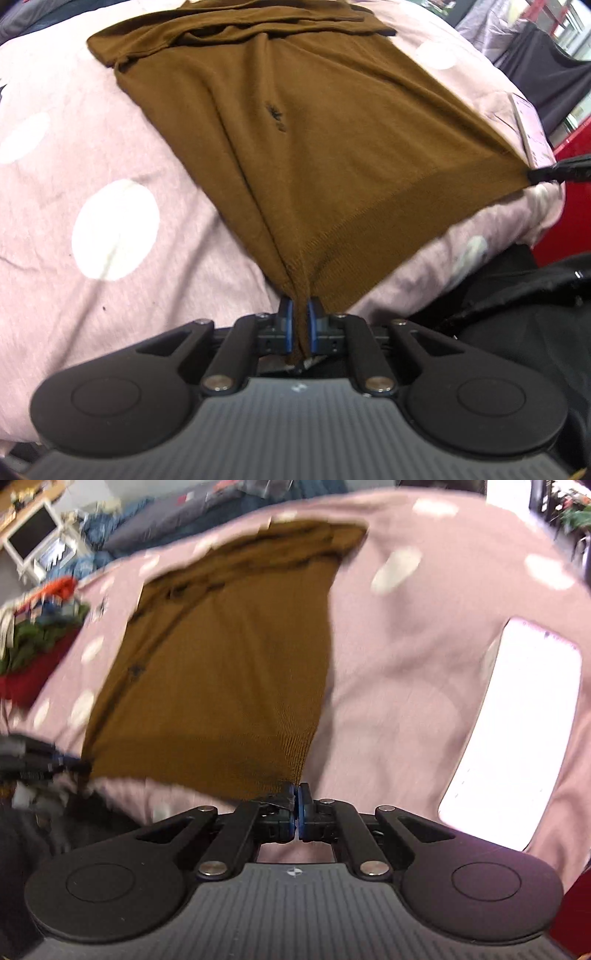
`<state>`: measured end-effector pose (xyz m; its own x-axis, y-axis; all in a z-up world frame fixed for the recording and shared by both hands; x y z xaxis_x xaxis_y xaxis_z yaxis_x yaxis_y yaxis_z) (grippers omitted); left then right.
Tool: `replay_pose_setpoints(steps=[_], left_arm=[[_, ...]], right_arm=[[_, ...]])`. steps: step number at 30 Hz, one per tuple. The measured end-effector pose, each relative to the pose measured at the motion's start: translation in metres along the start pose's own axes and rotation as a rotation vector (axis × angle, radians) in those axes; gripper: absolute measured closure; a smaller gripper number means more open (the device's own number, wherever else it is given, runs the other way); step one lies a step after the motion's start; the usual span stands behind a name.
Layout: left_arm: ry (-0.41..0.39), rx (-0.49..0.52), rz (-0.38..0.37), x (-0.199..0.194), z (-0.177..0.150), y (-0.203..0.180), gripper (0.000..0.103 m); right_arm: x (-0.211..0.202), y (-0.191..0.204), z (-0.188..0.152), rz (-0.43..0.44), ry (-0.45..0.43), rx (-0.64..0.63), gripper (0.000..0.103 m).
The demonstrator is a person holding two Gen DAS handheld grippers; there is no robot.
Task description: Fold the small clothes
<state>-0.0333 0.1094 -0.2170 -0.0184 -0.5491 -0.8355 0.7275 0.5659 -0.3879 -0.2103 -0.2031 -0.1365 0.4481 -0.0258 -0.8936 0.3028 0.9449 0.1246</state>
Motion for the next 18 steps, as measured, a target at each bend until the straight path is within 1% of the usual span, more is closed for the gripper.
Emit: replay_pose_setpoints(steps=[2,3,5,7,10,12,13,15,16,18], left_arm=[[0.001,-0.004,0.005,-0.002,-0.001,0.004,0.095],[0.002,-0.031,-0.009,-0.003,0.0,0.008,0.095],[-0.02,-0.066,-0.043,-0.009,0.011,0.012,0.095],[-0.06,-0.04,-0.027,-0.019,0.034,0.017,0.095],[-0.143,0.026,0.081,-0.032,0.093,0.039,0.095],[-0.201,0.034,0.119,-0.037,0.141,0.059,0.095],[-0.235,0.039,0.14,-0.039,0.167,0.07,0.095],[-0.274,0.034,0.196,-0.039,0.218,0.097,0.095],[-0.297,0.006,0.217,-0.038,0.242,0.111,0.095],[-0.321,-0.053,0.224,-0.034,0.285,0.138,0.095]], right_arm=[[0.006,-0.001,-0.01,0.005,0.035,0.012,0.101],[0.009,-0.004,-0.011,0.004,0.044,0.022,0.1],[0.006,-0.008,0.001,0.029,0.032,0.056,0.1],[-0.003,-0.013,0.026,0.058,-0.019,0.043,0.1],[-0.011,-0.016,0.09,0.148,-0.114,0.047,0.1],[-0.003,-0.021,0.147,0.187,-0.173,0.064,0.1],[0.006,-0.025,0.177,0.19,-0.197,0.08,0.1],[0.028,-0.036,0.236,0.169,-0.234,0.125,0.1],[0.041,-0.041,0.264,0.159,-0.245,0.148,0.1],[0.065,-0.05,0.311,0.146,-0.272,0.224,0.1]])
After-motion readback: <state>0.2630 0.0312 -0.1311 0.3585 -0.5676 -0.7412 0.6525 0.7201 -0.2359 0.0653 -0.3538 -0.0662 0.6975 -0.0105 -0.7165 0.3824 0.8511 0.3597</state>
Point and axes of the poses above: each gripper's, at about its wrist camera, not at the fingertips, and x roughly the way its jaws point, y to its left, z to its top, the point moved 9 cm from there along x, roughly the way its jaws point, and after that the axes turned 9 degrees about -z, right-handed, at the moved point
